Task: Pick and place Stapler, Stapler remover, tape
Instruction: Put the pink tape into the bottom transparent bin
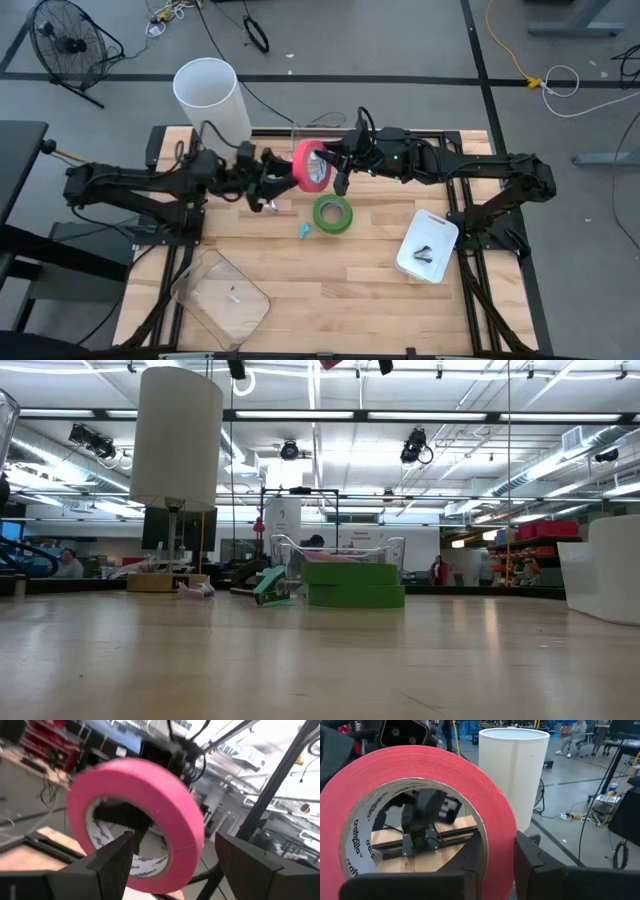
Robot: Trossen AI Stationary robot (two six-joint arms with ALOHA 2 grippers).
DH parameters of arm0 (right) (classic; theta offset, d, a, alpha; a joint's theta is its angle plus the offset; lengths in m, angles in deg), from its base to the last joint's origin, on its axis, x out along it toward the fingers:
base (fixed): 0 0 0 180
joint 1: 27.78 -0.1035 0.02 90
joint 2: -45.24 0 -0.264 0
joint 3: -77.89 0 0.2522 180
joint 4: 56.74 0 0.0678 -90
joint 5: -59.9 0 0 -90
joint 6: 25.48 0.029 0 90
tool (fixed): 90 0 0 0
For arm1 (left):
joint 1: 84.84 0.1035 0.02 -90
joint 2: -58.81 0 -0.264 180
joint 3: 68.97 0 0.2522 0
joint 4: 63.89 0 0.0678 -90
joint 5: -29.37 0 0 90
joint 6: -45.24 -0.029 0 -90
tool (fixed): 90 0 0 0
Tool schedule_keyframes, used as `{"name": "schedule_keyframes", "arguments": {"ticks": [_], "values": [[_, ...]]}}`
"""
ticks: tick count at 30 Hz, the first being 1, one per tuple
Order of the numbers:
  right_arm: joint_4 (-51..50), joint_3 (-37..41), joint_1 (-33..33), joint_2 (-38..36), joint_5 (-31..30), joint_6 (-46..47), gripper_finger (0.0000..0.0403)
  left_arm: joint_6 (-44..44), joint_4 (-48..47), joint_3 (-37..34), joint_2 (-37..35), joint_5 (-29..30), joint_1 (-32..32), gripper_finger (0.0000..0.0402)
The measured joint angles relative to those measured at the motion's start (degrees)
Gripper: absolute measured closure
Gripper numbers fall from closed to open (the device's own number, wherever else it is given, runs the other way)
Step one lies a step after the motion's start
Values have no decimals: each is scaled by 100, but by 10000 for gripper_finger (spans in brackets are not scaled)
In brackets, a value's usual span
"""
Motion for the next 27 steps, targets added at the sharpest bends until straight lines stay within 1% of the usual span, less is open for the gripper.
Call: {"name": "schedule_keyframes", "arguments": {"ticks": [5,9,14,20,27], "values": [[0,0,0,0,1,-18,348,247,23,338,463,-263,0,121],[-22,0,0,0,1,-33,348,250,6,592,751,-501,-1,122],[-44,0,0,0,1,-33,348,248,73,701,897,-531,7,133],[-76,0,0,0,1,-31,348,205,52,701,897,-532,15,177],[-72,0,0,0,7,-26,348,95,53,701,897,-531,15,249]]}}
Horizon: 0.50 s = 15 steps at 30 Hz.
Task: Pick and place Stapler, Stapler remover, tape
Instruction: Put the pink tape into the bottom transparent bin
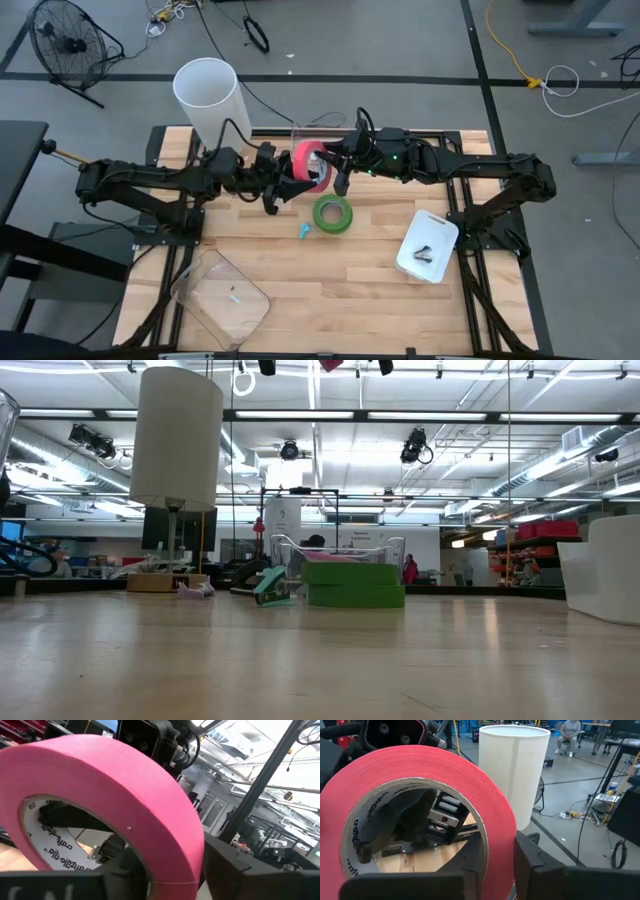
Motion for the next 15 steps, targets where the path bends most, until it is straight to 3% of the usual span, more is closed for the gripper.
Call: {"name": "schedule_keyframes", "arguments": {"ticks": [6,15], "values": [[21,0,-2,7,37,18,348,-60,24,-1,0,-9,0,298],[4,0,0,7,148,42,335,-60,11,-4,0,21,-2,297]]}}
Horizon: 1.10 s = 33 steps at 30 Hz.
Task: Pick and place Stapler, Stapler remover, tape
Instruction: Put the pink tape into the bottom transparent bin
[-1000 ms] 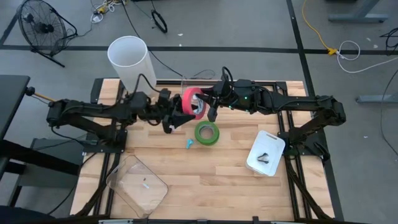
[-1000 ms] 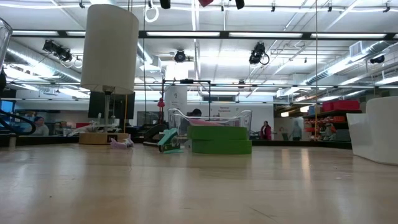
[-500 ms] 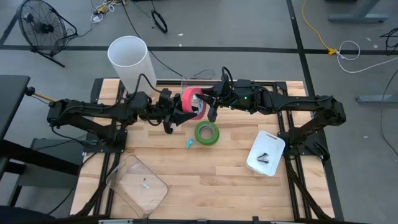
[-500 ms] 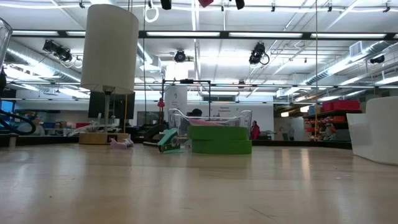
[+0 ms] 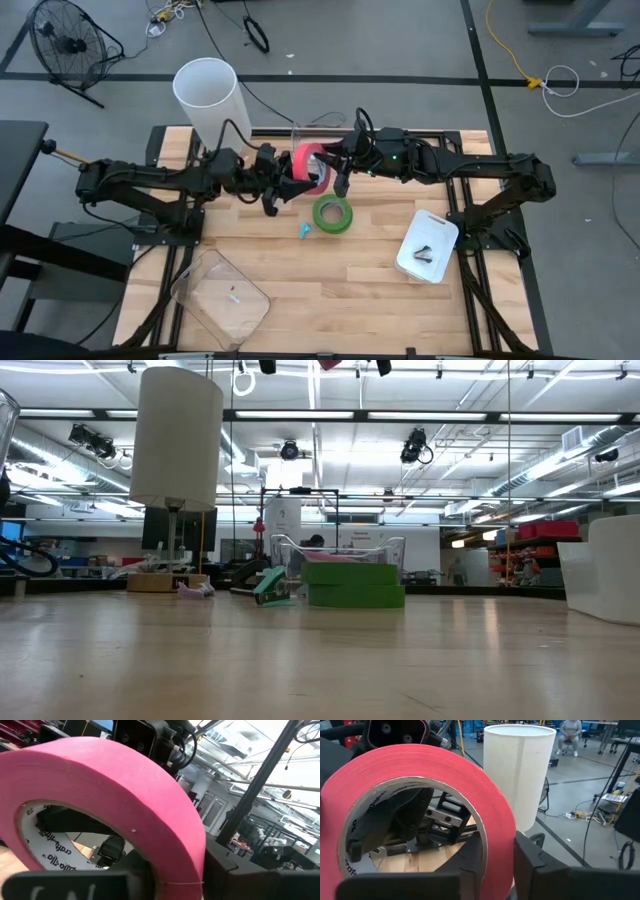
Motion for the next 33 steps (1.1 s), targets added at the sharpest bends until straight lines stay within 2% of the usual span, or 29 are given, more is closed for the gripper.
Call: {"name": "schedule_keyframes", "arguments": {"ticks": [11,16,20,29,33], "values": [[58,0,0,-11,-8,472,153,-140,-40,-11,-2,88,7,306],[-117,0,-2,-132,-8,492,94,-286,-379,-11,-71,84,31,308],[-380,0,-2,-391,-94,602,75,-388,-905,-7,-276,47,28,308],[-781,0,0,-1011,-226,616,77,-397,-1910,-2,-985,-941,-153,309],[-824,0,-1,-1139,-217,618,81,-689,-2391,-4,-1221,-1496,-413,309]]}}
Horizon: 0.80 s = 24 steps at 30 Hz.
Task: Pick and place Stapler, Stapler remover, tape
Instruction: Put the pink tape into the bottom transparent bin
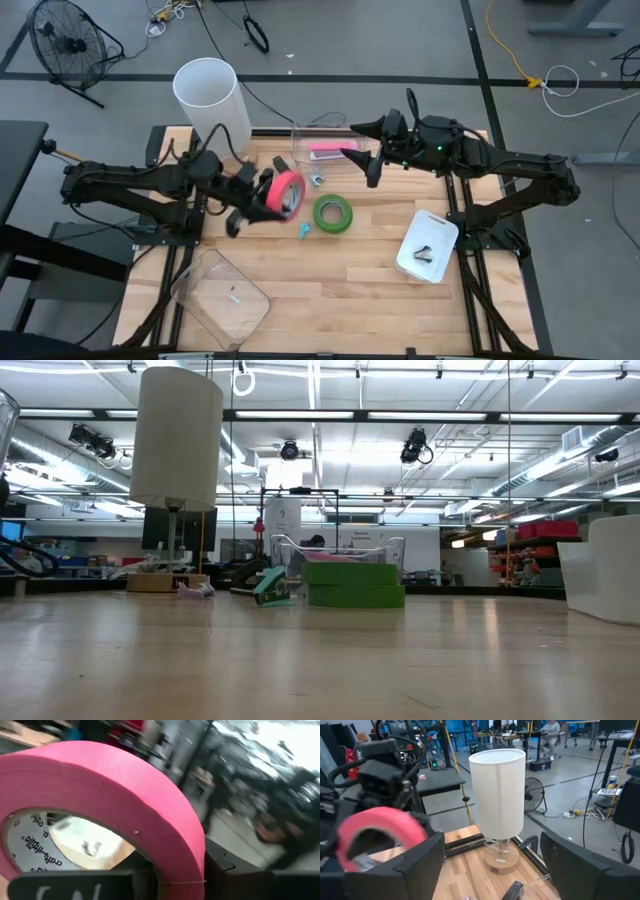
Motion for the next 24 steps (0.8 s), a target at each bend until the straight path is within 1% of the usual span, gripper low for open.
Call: {"name": "schedule_keyframes", "arguments": {"ticks": [3,8,13,15,17,24], "values": [[-7,0,-1,-11,2,71,83,-186,-325,0,-126,-323,-248,309],[-34,0,1,-11,2,272,83,-87,-808,0,-193,-977,-776,309],[-50,0,-1,-9,3,462,83,317,-1936,2,-217,-1486,-1543,309],[-50,0,-1,-9,2,569,83,479,-2451,0,-213,-1550,-1848,309],[-52,0,1,-8,4,643,83,651,-2761,0,-213,-1563,-2151,309],[-52,0,-1,-6,4,730,83,1334,-3353,2,-213,-1542,-3177,309]]}}
